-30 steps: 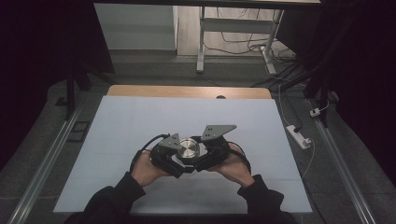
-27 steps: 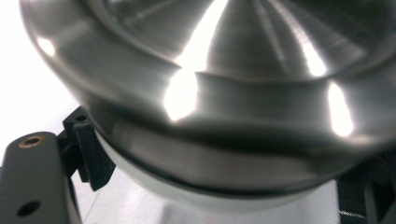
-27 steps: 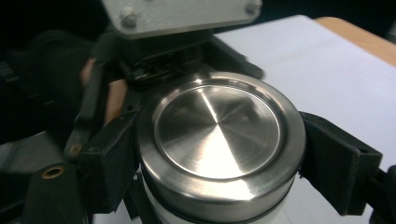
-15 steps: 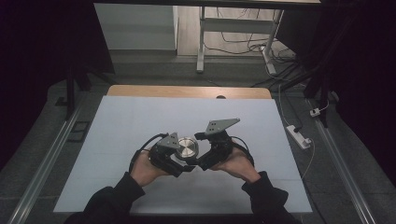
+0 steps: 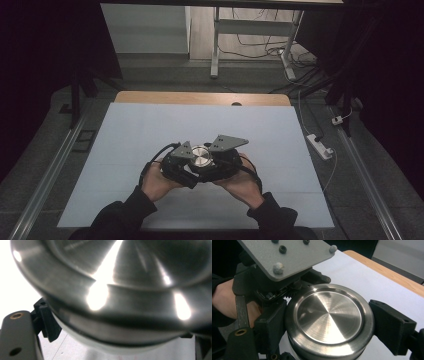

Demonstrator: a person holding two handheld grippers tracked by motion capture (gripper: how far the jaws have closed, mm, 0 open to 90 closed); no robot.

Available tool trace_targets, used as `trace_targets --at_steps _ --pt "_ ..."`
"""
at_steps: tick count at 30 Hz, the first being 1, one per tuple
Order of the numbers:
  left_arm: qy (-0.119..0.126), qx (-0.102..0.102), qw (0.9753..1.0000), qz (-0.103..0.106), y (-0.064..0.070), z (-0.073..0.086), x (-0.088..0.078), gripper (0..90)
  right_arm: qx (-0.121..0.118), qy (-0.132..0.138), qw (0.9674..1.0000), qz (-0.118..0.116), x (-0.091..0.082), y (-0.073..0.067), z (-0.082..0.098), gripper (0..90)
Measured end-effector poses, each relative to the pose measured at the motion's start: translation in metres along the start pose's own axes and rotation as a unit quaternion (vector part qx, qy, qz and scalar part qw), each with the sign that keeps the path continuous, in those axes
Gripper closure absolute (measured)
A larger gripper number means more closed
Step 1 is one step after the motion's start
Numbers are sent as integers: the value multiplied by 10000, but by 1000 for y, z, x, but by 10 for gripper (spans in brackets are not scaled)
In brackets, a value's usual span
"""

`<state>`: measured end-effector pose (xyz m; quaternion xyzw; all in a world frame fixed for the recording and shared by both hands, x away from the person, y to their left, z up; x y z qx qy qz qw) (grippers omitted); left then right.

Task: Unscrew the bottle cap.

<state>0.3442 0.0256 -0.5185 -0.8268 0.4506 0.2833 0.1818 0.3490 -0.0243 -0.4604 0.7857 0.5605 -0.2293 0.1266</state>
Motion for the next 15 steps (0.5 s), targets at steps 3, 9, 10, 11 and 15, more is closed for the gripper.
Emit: trace_targets --at_steps 3,9,10,11,15 --pt "-8 206 9990 398 4 1 -4 153 9 0 9990 -453 -4 -1 0 178" --pt "4 561 9928 1056 17 2 -9 153 -312 -67 9888 -1458 -10 -7 3 178" --pt "66 735 9892 1265 22 2 -10 152 -516 -43 9799 -1929 -14 -11 6 177" --pt "91 744 9884 1323 25 2 -9 152 -549 3 9753 -2141 -16 -13 7 176" --pt "103 671 9907 1177 26 1 -6 153 -554 26 9691 -2405 -18 -12 11 166"
Point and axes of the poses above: each handheld gripper's, and its own axes: x roughly forward along the jaws, z roughly out of its underside, y roughly to its right, the point moved 9 cm from there along x, roughly forward along the jaws, and after that the axes turned 9 degrees about -z, right-handed, at the moved point
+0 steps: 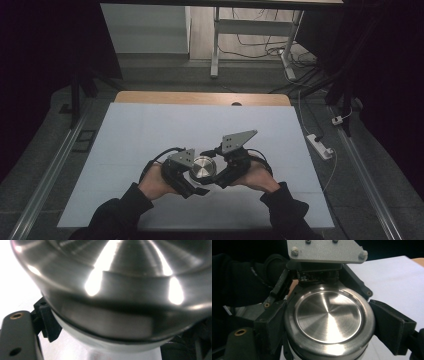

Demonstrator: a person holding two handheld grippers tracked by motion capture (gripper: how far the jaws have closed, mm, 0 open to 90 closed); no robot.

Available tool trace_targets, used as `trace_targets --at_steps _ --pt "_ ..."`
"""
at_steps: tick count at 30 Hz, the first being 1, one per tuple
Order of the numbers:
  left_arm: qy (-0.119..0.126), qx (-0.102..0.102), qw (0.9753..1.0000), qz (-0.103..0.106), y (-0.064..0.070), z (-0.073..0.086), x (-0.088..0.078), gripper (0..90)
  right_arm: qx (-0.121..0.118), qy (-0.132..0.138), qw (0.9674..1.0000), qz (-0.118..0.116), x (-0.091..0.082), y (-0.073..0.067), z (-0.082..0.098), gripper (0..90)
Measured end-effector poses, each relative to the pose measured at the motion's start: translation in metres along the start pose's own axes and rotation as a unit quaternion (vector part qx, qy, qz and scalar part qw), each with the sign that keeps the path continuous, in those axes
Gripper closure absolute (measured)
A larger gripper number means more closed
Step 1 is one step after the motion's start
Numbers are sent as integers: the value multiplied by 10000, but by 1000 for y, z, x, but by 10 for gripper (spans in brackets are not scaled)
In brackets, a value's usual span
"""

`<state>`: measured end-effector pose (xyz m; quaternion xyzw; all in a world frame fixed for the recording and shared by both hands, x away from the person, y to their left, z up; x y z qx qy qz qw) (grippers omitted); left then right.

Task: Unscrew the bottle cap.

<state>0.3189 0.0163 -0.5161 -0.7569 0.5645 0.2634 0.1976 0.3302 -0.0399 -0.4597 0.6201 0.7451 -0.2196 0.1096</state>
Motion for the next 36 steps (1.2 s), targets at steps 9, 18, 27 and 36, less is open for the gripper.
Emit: trace_targets --at_steps 9,18,27,36 --pt "75 -809 9901 -1144 -29 2 -6 152 683 -147 9846 1600 -13 19 -7 7" --pt "37 -860 9874 -1328 -25 -2 -3 153 553 8 9697 2379 7 15 -14 179" --pt "56 -285 9992 -283 -9 -2 -9 152 278 -31 9919 1239 1 5 -12 183" --pt "29 -12 10000 -20 4 -6 -5 152 131 230 9996 -112 -10 -5 -7 148"
Point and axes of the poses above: each handheld gripper's, and its own axes: x roughly forward along the jaws, z roughly out of its underside, y roughly to its right, the point moved 9 cm from there along x, roughly forward along the jaws, and after that the axes turned 9 degrees about -z, right-handed, at the moved point
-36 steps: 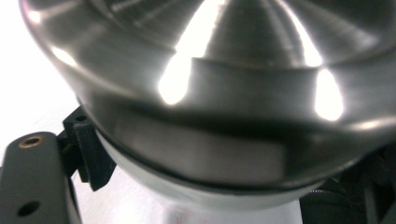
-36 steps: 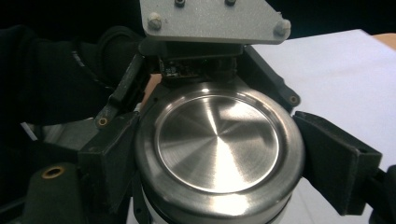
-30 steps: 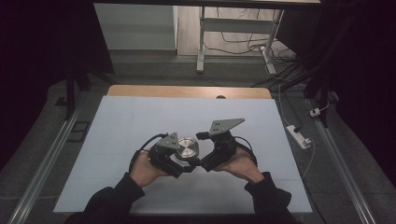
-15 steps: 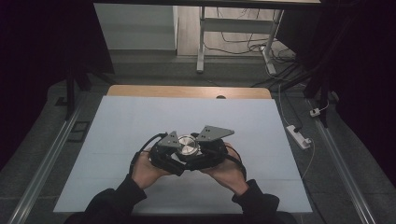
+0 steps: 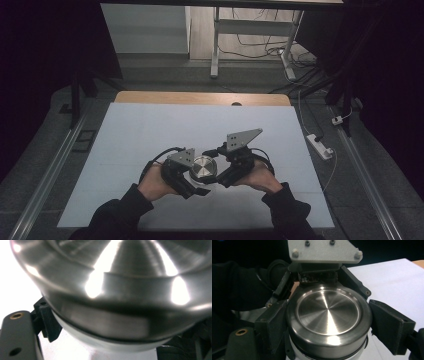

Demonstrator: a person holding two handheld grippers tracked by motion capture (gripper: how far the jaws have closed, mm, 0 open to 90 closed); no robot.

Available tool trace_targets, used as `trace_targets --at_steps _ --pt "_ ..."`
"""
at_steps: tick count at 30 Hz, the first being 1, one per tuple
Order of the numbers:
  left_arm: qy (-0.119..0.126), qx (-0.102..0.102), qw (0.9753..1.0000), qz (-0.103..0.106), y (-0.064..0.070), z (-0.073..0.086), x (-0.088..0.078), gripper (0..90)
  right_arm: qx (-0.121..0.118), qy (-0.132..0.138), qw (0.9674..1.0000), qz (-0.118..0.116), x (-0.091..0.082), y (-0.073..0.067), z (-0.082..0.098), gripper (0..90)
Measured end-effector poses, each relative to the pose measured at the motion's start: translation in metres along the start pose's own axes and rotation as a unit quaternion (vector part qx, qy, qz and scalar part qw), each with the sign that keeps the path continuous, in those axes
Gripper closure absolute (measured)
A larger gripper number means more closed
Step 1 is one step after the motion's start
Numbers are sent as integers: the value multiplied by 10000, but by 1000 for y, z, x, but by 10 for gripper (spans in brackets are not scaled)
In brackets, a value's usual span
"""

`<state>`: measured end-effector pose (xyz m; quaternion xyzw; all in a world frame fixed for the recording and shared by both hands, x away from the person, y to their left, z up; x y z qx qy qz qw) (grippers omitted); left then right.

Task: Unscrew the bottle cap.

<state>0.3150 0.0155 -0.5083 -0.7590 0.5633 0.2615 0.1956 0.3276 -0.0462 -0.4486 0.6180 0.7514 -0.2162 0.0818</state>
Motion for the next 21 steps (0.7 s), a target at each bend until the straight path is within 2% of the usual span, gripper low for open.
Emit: trace_targets --at_steps 1,2,3,4,5,6,7,8,9,10,11,12,13,15,16,17,19,20,21 --pt "-34 -46 9999 -109 -3 0 0 152 196 48 9993 314 -4 5 -4 75" --pt "-57 -242 9991 -341 -9 1 0 152 266 -7 9985 487 -7 6 -6 45" --pt "-60 -326 9983 -475 -13 2 0 152 290 -71 9971 706 -8 7 -7 33" --pt "-76 -395 9973 -608 -16 3 0 152 343 -189 9942 1004 -10 9 -8 19" --pt "-76 -395 9973 -608 -16 3 0 152 343 -189 9942 1004 -10 9 -8 19" --pt "-76 -499 9961 -724 -18 3 0 152 441 -373 9873 1481 -9 10 -8 24" --pt "-70 -586 9947 -847 -21 3 0 152 506 -408 9829 1724 -7 11 -9 25" --pt "-84 -623 9938 -918 -22 3 0 152 506 -408 9829 1724 -7 11 -9 25" --pt "-83 -662 9930 -972 -22 3 0 152 469 -460 9780 1981 0 11 -9 44" --pt "-86 -699 9921 -1035 -23 3 0 152 485 -470 9751 2112 4 11 -9 45" --pt "-91 -711 9915 -1087 -22 2 1 153 458 -445 9737 2189 8 11 -10 58" --pt "-151 -644 9911 -1155 -22 2 1 153 471 -451 9712 2294 12 11 -10 89" --pt "-151 -644 9911 -1155 -22 2 1 152 507 -488 9668 2455 14 12 -9 98" --pt "-84 -678 9910 -1153 -21 0 1 152 445 -521 9616 2657 16 13 -9 175" --pt "-77 -655 9915 -1123 -20 -1 0 153 407 -531 9611 2679 15 13 -8 177" --pt "-104 -617 9918 -1115 -20 -1 -1 153 391 -517 9628 2621 14 13 -9 178" --pt "-111 -555 9934 -1000 -19 -1 -2 153 369 -518 9673 2455 13 11 -8 179" --pt "-61 -505 9960 -733 -15 -1 -2 153 319 -516 9701 2350 13 10 -8 180" --pt "-61 -505 9960 -733 -15 -1 -2 153 277 -528 9736 2203 13 9 -8 180"
Point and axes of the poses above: each handheld gripper's, and its own axes: x roughly forward along the jaws, z roughly out of its underside, y roughly to its right, the point moved 9 cm from there along x, roughly forward along the jaws, and after that the axes turned 9 degrees about -z, right-handed, at the moved point
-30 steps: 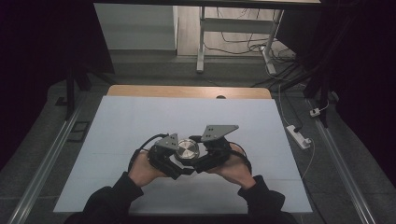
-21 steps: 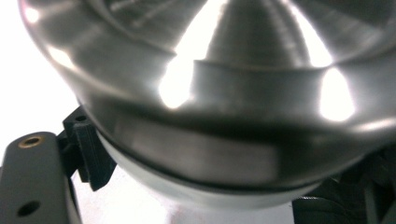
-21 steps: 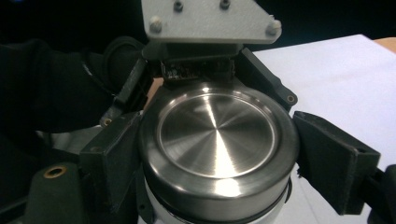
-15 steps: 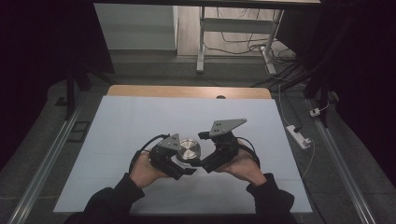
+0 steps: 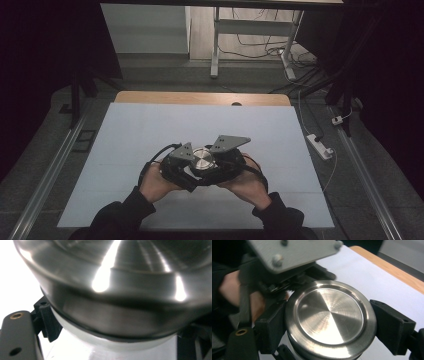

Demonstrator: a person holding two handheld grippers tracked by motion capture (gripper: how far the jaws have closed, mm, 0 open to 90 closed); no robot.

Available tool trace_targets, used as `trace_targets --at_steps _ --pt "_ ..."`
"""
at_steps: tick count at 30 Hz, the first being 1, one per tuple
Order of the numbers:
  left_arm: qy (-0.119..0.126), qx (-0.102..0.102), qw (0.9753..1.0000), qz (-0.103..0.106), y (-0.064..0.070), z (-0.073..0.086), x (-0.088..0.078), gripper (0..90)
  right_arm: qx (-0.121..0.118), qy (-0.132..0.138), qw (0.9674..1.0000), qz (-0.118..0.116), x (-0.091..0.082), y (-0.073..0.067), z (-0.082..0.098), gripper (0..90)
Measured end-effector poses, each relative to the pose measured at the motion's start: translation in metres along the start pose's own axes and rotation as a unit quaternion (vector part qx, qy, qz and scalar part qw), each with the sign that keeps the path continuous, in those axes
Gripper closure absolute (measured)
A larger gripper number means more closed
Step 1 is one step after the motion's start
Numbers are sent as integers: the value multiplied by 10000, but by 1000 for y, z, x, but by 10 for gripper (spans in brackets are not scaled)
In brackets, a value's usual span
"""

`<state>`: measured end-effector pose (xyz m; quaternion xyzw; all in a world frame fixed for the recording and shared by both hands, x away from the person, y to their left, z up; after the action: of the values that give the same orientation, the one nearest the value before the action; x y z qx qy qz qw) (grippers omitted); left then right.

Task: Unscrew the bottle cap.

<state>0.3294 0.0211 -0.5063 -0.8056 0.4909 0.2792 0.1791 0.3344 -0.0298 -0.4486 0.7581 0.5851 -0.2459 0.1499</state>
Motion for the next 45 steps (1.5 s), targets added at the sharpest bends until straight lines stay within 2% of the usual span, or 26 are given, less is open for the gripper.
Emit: trace_targets --at_steps 1,2,3,4,5,6,7,8,9,13,16,19,32,37,40,45 --pt "-8 94 9998 146 1 1 -1 153 0 0 10000 0 0 0 0 180" --pt "-1 162 9996 253 2 2 -1 152 -45 -14 9998 -174 -1 -1 1 181" --pt "4 194 9991 364 4 2 -2 153 -78 36 9987 -504 -2 -3 2 181" --pt "1 258 9986 465 5 3 -2 153 -103 64 9977 -668 -3 -4 2 181" --pt "7 306 9980 545 6 3 -3 153 -103 64 9977 -668 -3 -4 2 181" --pt "0 353 9974 629 8 3 -3 152 -101 151 9950 -980 -4 -5 2 182" --pt "27 427 9961 768 10 4 -4 152 -123 194 9936 -1105 -5 -6 2 182" --pt "27 427 9961 768 10 4 -4 152 -123 194 9936 -1105 -5 -6 2 182" --pt "33 447 9956 821 11 4 -5 152 -150 255 9914 -1275 -7 -7 2 182" --pt "-22 524 9953 813 10 7 -3 152 -154 342 9909 -1291 -11 -5 -1 182" --pt "-52 470 9961 740 8 8 -1 152 -152 386 9909 -1284 -12 -4 -2 182" --pt "-50 405 9969 679 5 9 0 152 -166 363 9924 -1166 -13 -2 -1 182" --pt "-106 261 9989 374 -9 14 0 152 -168 458 9952 -851 -21 5 -4 181" --pt "-106 122 9997 209 -18 17 1 153 -122 485 9961 -728 -23 6 -4 181" --pt "-60 -32 9999 85 -24 19 2 152 -102 491 9963 -699 -23 6 -1 181" --pt "-70 -147 9998 -71 -33 21 1 153 -131 494 9965 -667 -21 3 2 181"
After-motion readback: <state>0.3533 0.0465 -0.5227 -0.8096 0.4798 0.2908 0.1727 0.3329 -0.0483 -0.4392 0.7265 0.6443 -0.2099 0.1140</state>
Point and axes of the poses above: each handheld gripper's, and its own axes: x roughly forward along the jaws, z roughly out of its underside, y roughly to its right, the point moved 9 cm from there along x, roughly forward along the jaws, and after that the axes turned 9 degrees about -z, right-handed, at the moved point
